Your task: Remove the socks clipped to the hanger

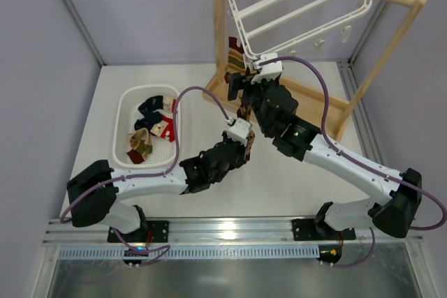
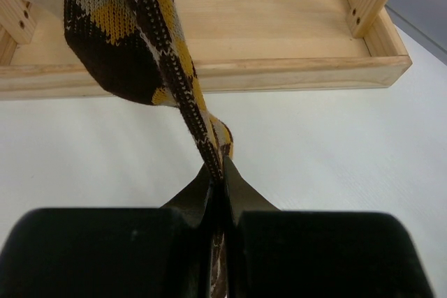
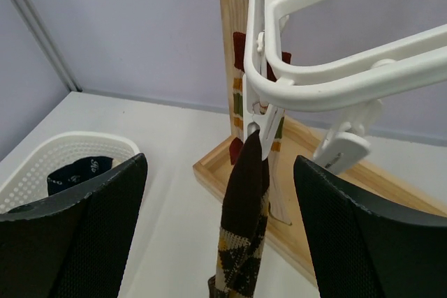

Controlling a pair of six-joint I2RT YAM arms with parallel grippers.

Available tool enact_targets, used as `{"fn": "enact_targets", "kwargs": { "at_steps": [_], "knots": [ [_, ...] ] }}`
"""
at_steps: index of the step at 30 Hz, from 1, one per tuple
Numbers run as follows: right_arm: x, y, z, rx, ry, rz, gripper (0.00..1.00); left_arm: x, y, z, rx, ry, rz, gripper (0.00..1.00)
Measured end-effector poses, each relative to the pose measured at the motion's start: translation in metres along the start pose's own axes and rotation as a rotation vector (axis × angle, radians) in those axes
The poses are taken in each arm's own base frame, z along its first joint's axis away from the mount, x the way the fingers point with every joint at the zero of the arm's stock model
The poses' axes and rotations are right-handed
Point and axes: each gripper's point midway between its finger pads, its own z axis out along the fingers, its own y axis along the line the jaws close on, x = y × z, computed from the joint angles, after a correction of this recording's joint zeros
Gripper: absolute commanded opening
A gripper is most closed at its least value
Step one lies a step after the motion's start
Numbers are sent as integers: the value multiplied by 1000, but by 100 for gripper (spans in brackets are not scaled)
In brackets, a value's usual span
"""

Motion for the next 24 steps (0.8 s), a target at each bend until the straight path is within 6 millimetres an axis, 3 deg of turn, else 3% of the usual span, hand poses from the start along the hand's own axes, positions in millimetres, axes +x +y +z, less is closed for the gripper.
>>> {"fn": "enact_targets", "kwargs": {
  "at_steps": [4,13,24],
  "knots": [
    [2,4,10,16,14,-6,85,0,1,0,-3,0,0,0],
    [-17,0,29,124,-5,-8,85,0,1,0,-4,-1,0,0],
    [9,-6,50,244,46,-114,80,-4,1,-1,-3,-8,-5,0]
  ]
}}
